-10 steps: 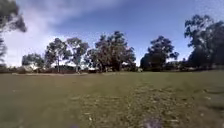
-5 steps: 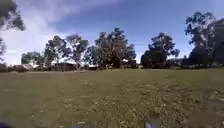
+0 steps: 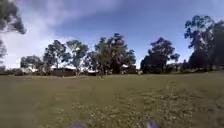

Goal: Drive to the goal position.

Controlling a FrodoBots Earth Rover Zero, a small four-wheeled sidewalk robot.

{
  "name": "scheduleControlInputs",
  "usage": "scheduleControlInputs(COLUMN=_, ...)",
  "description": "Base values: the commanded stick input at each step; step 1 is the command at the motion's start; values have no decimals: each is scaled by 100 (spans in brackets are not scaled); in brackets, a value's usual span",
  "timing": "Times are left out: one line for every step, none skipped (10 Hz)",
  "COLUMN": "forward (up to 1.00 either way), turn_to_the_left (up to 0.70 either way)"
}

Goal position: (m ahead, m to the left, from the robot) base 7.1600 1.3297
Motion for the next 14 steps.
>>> scheduleControlInputs(forward=70, turn_to_the_left=0)
scheduleControlInputs(forward=70, turn_to_the_left=0)
scheduleControlInputs(forward=70, turn_to_the_left=0)
scheduleControlInputs(forward=70, turn_to_the_left=0)
scheduleControlInputs(forward=70, turn_to_the_left=0)
scheduleControlInputs(forward=70, turn_to_the_left=0)
scheduleControlInputs(forward=70, turn_to_the_left=0)
scheduleControlInputs(forward=70, turn_to_the_left=0)
scheduleControlInputs(forward=70, turn_to_the_left=0)
scheduleControlInputs(forward=70, turn_to_the_left=0)
scheduleControlInputs(forward=70, turn_to_the_left=0)
scheduleControlInputs(forward=70, turn_to_the_left=0)
scheduleControlInputs(forward=70, turn_to_the_left=0)
scheduleControlInputs(forward=70, turn_to_the_left=0)
